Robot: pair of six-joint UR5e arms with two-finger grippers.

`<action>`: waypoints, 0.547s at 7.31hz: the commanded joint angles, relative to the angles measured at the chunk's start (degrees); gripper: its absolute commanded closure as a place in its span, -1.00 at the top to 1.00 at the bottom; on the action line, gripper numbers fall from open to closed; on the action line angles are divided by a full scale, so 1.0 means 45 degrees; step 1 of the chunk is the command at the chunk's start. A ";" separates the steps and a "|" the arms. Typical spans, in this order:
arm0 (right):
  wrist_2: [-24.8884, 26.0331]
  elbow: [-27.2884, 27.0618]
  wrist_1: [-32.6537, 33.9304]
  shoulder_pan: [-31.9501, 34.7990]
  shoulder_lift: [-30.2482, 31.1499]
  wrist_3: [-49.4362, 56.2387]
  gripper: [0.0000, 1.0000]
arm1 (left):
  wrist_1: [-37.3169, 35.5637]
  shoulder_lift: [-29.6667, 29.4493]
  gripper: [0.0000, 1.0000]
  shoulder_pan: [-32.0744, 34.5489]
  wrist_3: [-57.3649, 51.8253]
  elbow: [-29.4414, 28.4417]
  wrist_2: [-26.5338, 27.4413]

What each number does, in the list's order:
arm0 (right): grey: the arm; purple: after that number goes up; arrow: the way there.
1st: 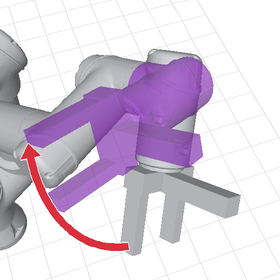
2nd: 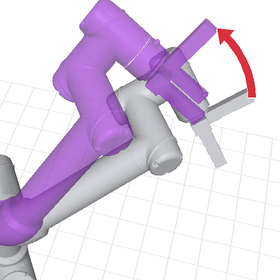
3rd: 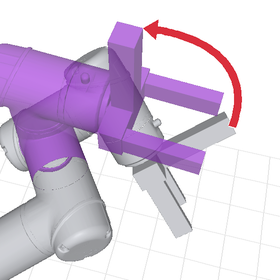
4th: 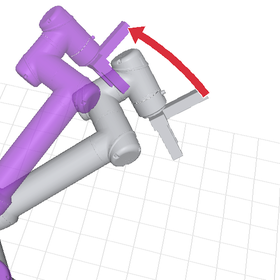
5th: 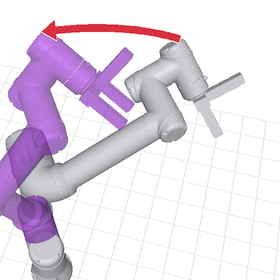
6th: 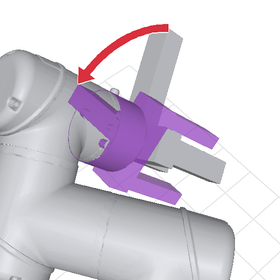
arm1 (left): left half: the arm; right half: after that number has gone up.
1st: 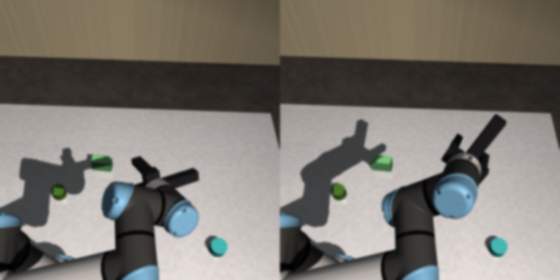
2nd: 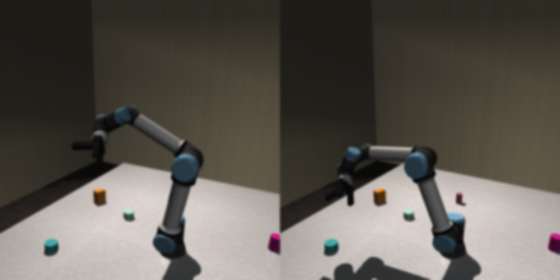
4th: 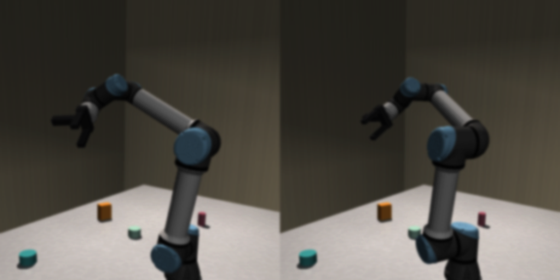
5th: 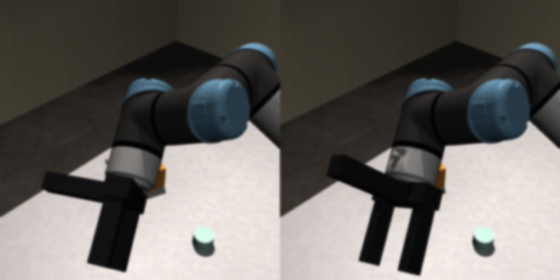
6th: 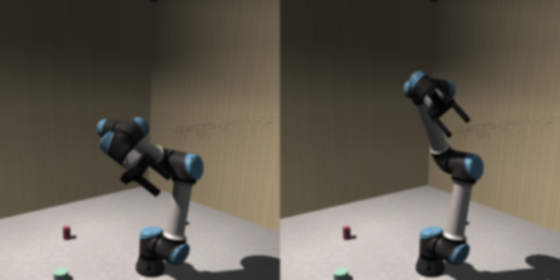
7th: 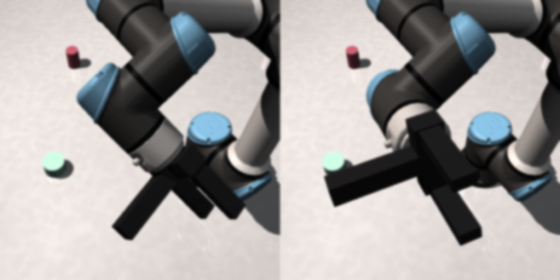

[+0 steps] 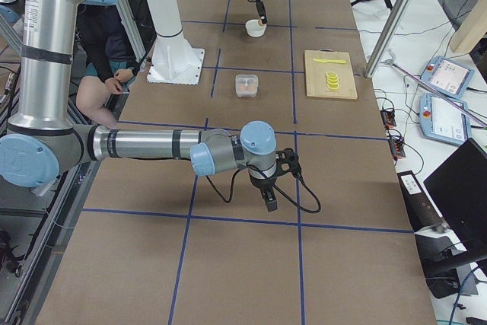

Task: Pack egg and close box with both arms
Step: 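Lift the egg with the left gripper and carry it to the carton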

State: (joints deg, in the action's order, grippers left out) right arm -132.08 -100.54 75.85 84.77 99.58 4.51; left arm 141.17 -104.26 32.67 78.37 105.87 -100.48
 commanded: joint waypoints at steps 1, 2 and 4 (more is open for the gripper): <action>0.0015 0.0017 0.0001 -0.0010 0.0001 -0.0007 1.00 | 0.1714 -0.1997 -0.55 -0.1021 0.1117 -0.1277 0.0101; 0.0015 0.0017 0.0001 0.0010 0.0001 -0.0007 1.00 | 0.2238 -0.2760 -0.55 -0.1821 0.1119 -0.1647 0.0276; 0.0015 0.0017 0.0001 0.0010 0.0001 -0.0007 1.00 | 0.4033 -0.3292 -0.55 -0.2859 0.1120 -0.2428 0.1426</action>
State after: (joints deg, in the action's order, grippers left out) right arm -132.01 -100.46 75.85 84.80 99.58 4.48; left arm 155.05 -117.17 22.78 83.36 97.17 -96.48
